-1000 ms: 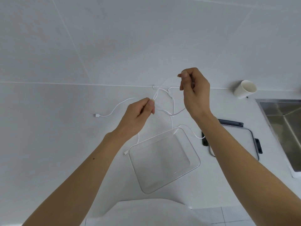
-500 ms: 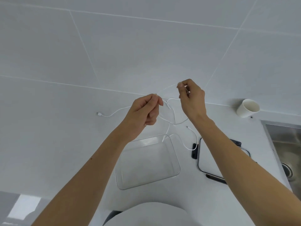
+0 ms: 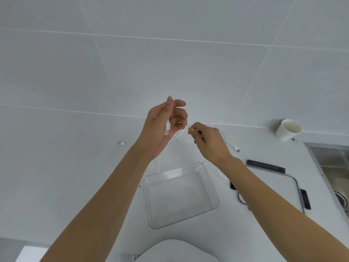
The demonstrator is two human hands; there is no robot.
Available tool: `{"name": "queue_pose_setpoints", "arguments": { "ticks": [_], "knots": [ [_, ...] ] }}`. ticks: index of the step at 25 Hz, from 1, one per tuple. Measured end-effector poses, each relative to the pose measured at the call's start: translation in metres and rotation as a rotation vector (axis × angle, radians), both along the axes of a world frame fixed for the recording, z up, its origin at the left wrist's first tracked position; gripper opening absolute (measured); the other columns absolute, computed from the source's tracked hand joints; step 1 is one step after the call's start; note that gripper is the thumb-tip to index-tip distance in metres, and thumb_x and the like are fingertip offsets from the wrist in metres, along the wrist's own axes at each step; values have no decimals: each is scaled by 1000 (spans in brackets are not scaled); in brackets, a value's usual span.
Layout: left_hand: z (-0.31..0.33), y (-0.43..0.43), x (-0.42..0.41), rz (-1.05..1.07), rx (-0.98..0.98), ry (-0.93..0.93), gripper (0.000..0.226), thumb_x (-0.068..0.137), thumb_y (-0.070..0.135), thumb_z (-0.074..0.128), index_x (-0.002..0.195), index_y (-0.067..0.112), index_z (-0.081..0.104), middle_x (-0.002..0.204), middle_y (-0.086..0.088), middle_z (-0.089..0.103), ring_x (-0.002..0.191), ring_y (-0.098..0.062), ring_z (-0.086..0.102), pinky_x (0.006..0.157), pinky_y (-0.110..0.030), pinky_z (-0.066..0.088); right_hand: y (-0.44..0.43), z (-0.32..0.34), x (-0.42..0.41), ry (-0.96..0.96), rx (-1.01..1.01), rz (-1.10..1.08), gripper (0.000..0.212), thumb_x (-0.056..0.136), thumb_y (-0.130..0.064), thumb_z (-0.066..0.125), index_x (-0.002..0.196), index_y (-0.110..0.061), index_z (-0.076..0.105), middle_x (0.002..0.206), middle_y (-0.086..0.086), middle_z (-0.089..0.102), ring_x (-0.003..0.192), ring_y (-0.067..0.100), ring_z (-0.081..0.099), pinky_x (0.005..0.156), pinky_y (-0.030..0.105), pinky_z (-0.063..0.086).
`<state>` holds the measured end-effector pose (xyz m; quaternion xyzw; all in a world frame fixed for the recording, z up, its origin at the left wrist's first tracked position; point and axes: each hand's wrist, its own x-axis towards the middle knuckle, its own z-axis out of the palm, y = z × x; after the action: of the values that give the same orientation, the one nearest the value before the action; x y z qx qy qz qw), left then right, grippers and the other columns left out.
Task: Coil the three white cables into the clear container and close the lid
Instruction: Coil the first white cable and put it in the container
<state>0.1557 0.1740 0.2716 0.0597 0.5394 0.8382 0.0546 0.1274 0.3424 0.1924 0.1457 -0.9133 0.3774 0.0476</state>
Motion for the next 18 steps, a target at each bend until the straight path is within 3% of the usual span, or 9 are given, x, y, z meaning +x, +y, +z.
{"name": "queue_pose_setpoints", "arguments": {
  "ticks": [1,3,5,13,18],
  "knots": [
    [0,-6,0,1,26,-3,39,105,32,33,100,6,62,85,-3,73,78,-15,69,71,-23,53,-7,0,4,8,4,24,28,102,-39,42,90,-22,60,67,-1,61,68,26,64,66,47,54],
    [0,-19,-1,-4,84,3,42,106,31,32,110,2,61,111,-13,73,107,-24,69,89,-28,54,-19,2,13,14,24,65,26,103,-38,42,92,-22,60,66,-1,61,68,24,64,67,45,54],
    [0,-32,-2,3,114,30,44,106,31,31,119,0,59,124,-16,67,119,-28,63,100,-32,50,-30,6,20,30,62,104,25,103,-39,43,93,-23,60,65,-4,61,69,21,63,68,42,54],
    [-3,-57,-8,100,127,58,43,105,30,36,130,0,54,131,-14,63,123,-22,60,107,-34,45,-43,25,45,50,80,202,17,101,-39,49,102,-26,59,60,-21,53,57,7,49,59,30,44],
    [-9,-65,-13,266,129,100,39,105,23,37,136,1,49,133,-15,60,121,-20,61,103,-31,47,-35,40,56,-14,13,203,14,99,-36,54,93,-25,59,50,-6,36,51,14,35,54,30,35]
  ]
}}
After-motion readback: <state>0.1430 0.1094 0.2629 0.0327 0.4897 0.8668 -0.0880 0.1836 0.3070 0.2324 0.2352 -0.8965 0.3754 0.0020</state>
